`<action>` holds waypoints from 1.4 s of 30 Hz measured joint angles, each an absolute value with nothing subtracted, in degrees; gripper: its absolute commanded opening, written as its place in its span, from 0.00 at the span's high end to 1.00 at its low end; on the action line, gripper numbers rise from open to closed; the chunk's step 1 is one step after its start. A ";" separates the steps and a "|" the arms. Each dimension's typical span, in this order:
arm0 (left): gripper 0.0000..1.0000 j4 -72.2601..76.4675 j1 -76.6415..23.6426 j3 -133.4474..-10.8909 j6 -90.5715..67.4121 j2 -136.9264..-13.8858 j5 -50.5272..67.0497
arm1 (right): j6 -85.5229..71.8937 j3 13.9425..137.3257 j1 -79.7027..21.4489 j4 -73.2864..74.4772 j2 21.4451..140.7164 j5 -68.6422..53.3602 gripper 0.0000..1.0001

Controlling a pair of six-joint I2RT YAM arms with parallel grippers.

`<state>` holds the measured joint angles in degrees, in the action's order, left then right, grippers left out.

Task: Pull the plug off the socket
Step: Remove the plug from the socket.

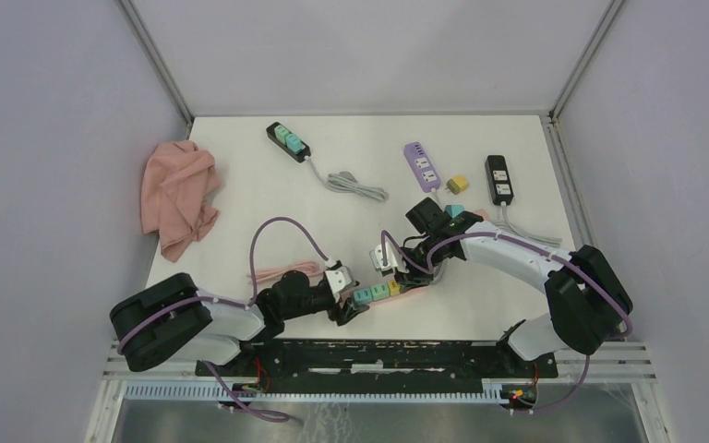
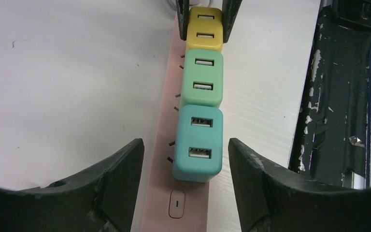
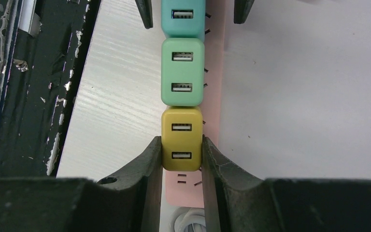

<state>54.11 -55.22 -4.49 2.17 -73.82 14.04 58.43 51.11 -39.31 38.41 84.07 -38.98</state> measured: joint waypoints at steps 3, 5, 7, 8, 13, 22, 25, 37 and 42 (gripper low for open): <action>0.31 54.11 -55.33 -6.00 2.17 -76.31 14.17 | 58.43 51.16 -39.27 38.61 84.07 -39.00 0.93; 0.33 54.33 -55.37 -7.22 2.17 -77.76 14.35 | 58.43 51.18 -39.27 38.70 84.07 -39.03 0.92; 0.39 54.89 -55.37 -8.34 2.17 -79.26 14.90 | 58.41 51.18 -39.27 38.70 84.07 -39.03 0.92; 0.43 55.13 -55.37 -8.78 2.17 -79.92 15.11 | 58.41 51.18 -39.27 38.70 84.07 -39.03 0.92; 0.59 56.14 -55.48 -11.20 2.15 -83.33 16.27 | 58.41 51.18 -39.24 38.70 84.09 -39.00 0.91; 0.97 58.46 -55.64 -12.27 2.09 -86.24 18.85 | 58.28 51.20 -38.89 38.96 84.12 -39.05 0.61; 0.97 58.67 -55.64 -12.27 2.09 -86.35 19.22 | 58.11 51.20 -38.85 39.03 84.14 -39.42 0.55; 0.97 58.87 -55.64 -12.27 2.09 -86.50 19.55 | 56.21 51.62 -39.51 38.26 84.44 -40.80 0.92; 0.97 59.05 -55.64 -12.14 2.09 -86.50 19.40 | 56.21 52.01 -39.70 38.89 84.49 -39.88 1.00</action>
